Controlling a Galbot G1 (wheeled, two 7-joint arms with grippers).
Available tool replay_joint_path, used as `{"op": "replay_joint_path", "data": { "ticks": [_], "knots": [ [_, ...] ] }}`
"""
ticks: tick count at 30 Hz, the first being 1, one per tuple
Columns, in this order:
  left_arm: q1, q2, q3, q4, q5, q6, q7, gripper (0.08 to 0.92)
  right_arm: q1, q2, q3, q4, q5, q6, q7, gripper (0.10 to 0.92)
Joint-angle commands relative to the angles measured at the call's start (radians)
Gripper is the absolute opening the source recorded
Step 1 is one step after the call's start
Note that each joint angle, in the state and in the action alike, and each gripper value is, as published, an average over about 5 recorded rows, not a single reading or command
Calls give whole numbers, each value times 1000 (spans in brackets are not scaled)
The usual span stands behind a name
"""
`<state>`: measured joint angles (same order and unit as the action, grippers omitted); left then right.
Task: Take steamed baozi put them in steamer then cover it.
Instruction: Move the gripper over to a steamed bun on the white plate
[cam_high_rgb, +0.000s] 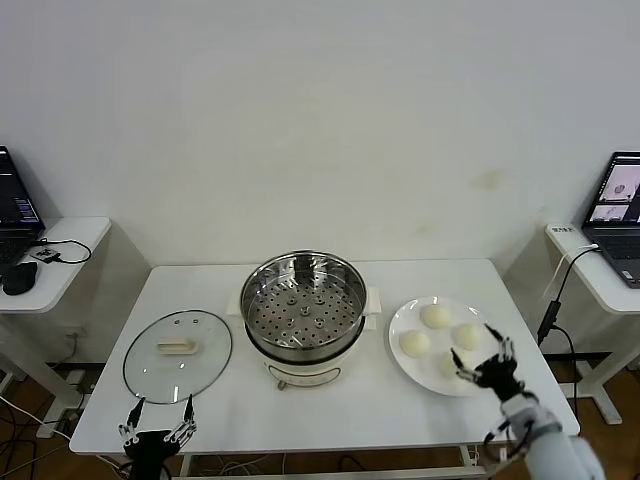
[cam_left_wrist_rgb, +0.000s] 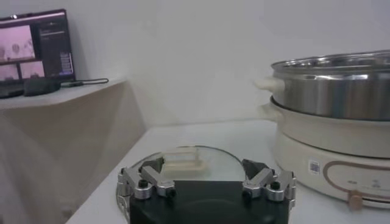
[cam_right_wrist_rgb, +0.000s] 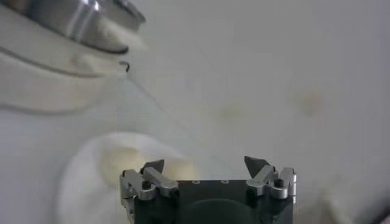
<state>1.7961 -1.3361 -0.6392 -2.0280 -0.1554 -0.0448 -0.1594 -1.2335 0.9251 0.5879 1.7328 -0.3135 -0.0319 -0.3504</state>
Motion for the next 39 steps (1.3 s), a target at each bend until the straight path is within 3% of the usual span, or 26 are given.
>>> {"op": "replay_joint_path", "data": {
  "ticks": [1,9,18,28,39],
  "knots": [
    [-1,1,0,-1,17,5,-2,823,203,-176,-57,-110,-79,-13,-141,823],
    [8,-7,-17,-11,18,10,-17,823,665,-309,-464,-366,-85,6,-428,823],
    [6,-6,-24,-13,21,18,-25,823,1035,-282,-921,-544,-31,58,-629,823],
    [13,-1,-26,-36,32,21,-27,823,1180,-154,-1166,-690,-17,68,-671,823],
    [16,0,-34,-39,30,20,-30,823,1172,-38,-1176,-825,-51,70,-645,823]
  ]
}}
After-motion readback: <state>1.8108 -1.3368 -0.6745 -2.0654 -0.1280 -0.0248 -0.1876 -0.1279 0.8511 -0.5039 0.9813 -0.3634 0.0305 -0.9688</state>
